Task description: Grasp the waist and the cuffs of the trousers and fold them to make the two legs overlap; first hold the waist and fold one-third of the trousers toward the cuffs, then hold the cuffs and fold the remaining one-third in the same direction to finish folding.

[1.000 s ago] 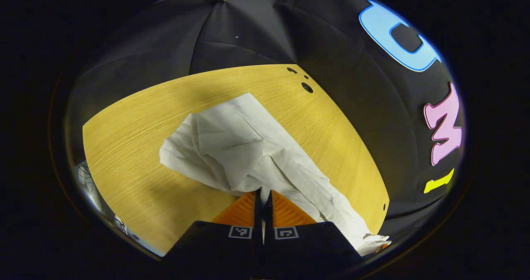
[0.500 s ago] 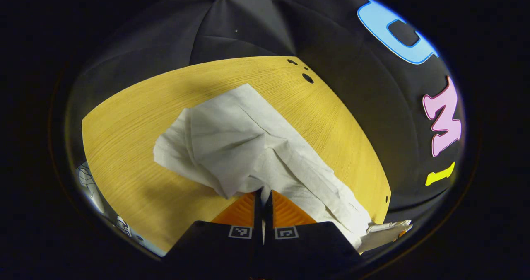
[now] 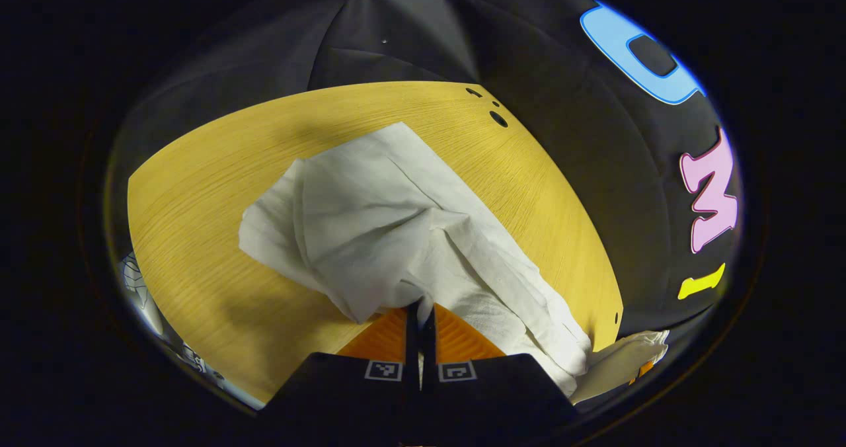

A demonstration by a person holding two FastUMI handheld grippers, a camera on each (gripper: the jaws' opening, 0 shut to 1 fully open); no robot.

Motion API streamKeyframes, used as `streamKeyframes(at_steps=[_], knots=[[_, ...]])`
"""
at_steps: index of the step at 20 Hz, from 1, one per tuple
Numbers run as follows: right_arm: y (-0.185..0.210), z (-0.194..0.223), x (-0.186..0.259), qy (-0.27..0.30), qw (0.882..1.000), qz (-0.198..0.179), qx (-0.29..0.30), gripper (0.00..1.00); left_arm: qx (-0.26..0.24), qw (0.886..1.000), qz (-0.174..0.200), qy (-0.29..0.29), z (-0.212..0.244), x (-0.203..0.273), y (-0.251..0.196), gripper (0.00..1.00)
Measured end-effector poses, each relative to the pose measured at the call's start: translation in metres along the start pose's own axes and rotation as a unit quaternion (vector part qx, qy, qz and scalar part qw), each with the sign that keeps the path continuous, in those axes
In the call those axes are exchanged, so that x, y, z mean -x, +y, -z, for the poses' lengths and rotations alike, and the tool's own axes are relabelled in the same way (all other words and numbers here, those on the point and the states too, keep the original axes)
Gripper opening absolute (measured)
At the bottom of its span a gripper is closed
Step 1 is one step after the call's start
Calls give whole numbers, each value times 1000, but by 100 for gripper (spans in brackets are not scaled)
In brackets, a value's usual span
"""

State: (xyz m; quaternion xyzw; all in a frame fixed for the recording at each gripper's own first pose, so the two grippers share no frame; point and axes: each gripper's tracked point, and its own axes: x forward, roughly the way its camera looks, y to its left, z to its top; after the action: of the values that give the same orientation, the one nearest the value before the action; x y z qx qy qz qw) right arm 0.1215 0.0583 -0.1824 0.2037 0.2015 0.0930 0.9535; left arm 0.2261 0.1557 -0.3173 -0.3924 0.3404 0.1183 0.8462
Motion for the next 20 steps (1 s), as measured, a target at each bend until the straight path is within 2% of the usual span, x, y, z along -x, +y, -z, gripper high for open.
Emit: streamKeyframes(at_steps=[6, 15, 17, 19, 20], knots=[[44, 50, -20, 52, 998, -20, 30, 12, 9, 1000, 9, 8, 1, -5, 2, 6], [72, 127, -28, 135, 988, -25, 67, 12, 32, 999, 23, 10, 0, -7, 4, 6], [82, 140, -27, 155, 985, -39, 63, 19, 34, 999, 26, 10, 0, -8, 3, 6], [96, 152, -23, 175, 982, -61, 46, 31, 36, 999, 27, 9, 0, -8, 4, 6], [104, 156, -21, 183, 980, -75, 39, 51, 37, 999, 28, 9, -1, -8, 4, 6]])
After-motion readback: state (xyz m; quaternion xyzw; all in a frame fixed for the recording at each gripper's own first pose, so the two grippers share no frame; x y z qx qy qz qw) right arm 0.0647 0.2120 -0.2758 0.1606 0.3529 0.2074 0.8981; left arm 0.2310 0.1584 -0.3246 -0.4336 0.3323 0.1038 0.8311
